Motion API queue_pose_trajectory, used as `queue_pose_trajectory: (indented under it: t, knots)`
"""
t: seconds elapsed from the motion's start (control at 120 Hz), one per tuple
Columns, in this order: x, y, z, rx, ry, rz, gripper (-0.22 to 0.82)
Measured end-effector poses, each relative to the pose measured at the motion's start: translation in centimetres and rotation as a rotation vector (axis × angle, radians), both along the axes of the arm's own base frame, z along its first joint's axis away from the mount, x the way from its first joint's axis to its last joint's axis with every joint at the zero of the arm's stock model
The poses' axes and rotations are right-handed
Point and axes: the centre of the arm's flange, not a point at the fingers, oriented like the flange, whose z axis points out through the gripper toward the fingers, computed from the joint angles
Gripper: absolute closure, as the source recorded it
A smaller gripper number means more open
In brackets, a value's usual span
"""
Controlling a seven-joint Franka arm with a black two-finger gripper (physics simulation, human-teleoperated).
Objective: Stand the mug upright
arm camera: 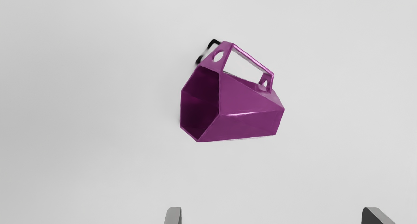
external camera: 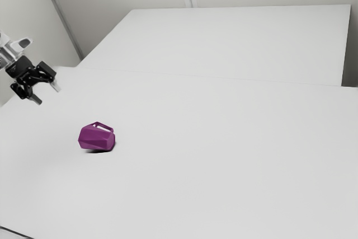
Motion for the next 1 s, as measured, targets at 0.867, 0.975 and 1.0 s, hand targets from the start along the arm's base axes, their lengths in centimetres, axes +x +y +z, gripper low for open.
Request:
queue_pose_trajectory:
  t: [0.867, 0.975, 1.0]
  knots:
    - [-2.1, -0.5, -21.0, -0.629, -0.466, -0.226, 0.00]
    - [-2.7, -1.1, -22.0, -0.656, -0.493, -0.215, 0.00]
    - [-2.7, -1.2, -22.1, -0.658, -0.500, -0.216, 0.00]
